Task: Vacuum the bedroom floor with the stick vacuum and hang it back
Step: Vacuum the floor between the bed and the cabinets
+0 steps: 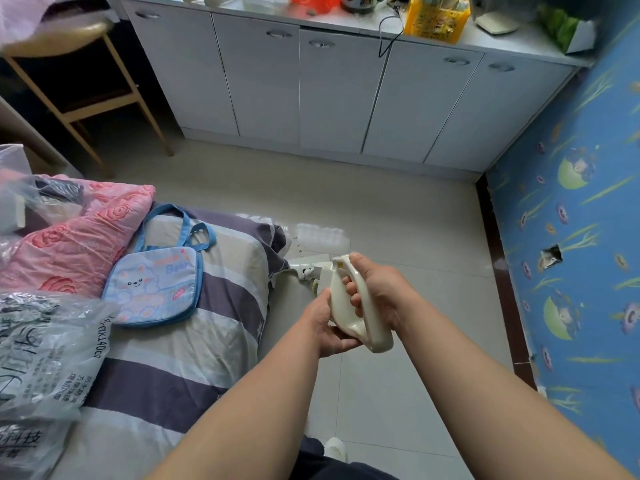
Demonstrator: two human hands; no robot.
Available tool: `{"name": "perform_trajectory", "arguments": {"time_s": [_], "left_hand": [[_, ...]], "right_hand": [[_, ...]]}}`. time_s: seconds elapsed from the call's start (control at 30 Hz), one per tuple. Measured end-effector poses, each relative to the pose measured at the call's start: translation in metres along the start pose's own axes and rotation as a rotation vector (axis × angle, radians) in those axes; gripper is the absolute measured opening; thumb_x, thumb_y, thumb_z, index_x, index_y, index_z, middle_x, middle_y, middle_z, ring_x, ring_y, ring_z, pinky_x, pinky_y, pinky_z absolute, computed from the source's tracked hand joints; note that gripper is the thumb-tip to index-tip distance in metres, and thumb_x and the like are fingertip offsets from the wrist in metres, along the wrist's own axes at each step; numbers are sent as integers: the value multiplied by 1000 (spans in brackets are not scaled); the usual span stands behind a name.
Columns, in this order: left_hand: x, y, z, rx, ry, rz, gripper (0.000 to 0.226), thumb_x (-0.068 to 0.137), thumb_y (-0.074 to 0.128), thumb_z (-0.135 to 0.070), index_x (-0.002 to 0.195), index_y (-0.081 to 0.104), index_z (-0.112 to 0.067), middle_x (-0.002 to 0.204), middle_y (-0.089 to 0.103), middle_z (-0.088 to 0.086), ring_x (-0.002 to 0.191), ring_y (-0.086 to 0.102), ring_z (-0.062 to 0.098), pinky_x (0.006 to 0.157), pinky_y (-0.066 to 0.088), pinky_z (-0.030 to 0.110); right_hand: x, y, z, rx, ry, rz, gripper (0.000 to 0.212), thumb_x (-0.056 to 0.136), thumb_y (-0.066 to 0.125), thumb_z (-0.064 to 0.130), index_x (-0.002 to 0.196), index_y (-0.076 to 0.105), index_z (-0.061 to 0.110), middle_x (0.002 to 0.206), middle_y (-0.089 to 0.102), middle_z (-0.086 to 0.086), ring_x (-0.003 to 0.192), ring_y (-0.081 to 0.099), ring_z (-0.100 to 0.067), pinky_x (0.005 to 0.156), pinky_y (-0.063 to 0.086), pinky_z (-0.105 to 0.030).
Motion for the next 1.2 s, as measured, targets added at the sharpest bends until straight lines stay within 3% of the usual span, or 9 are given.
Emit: {"name": "perform_trajectory", "arguments": {"time_s": [0.23, 0.4, 0.63, 0.83, 0.97, 1.2], "left_hand": [[-4, 6, -13, 25, -26, 53, 37, 79, 78, -39, 98, 70, -9, 93, 71, 15, 99, 69, 34, 88, 54, 58], [0, 6, -19, 4, -51, 56, 42, 77, 80, -38, 101, 68, -5, 113, 68, 19, 101, 67, 36, 90, 52, 60], [-2, 14, -15, -31, -56, 54, 41, 79, 78, -38, 99, 67, -4, 118, 66, 20, 103, 66, 37, 93, 51, 59], [5, 30, -12, -83, -52, 43, 41, 77, 79, -38, 97, 67, -4, 107, 67, 19, 104, 66, 36, 92, 52, 57], [10, 45, -5, -161, -36, 17, 43, 74, 81, -38, 100, 67, -6, 112, 66, 18, 107, 66, 34, 90, 53, 56], [18, 89, 8, -273, -5, -27, 29, 78, 79, -33, 83, 64, -8, 100, 62, 18, 91, 63, 33, 87, 55, 52]], "right_hand": [[3, 8, 12, -41, 28, 3, 47, 96, 59, 48, 80, 66, 4, 55, 58, -2, 36, 47, -12, 38, 39, -18], [6, 14, 17, -53, 34, 19, 47, 96, 58, 48, 80, 65, 5, 55, 58, -1, 36, 46, -12, 39, 39, -18], [10, 7, 18, -57, 37, 38, 48, 96, 59, 48, 77, 65, 4, 55, 59, -2, 37, 47, -13, 40, 39, -19], [20, -5, 27, -115, 40, 81, 49, 95, 59, 49, 75, 65, 5, 55, 59, -2, 38, 48, -13, 39, 40, -21], [26, -19, 34, -181, 29, 113, 49, 96, 59, 48, 77, 66, 4, 56, 60, -3, 40, 50, -14, 43, 42, -22], [37, -54, 51, -233, 45, 212, 46, 97, 56, 48, 78, 63, 6, 53, 57, -1, 38, 46, -13, 41, 39, -19]]}}
Point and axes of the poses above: each hand's wrist, its own x-axis towards the middle knuckle, its own y-axis out of the palm, z = x × y, the point moved 9 cm from there along x, towards the middle knuckle
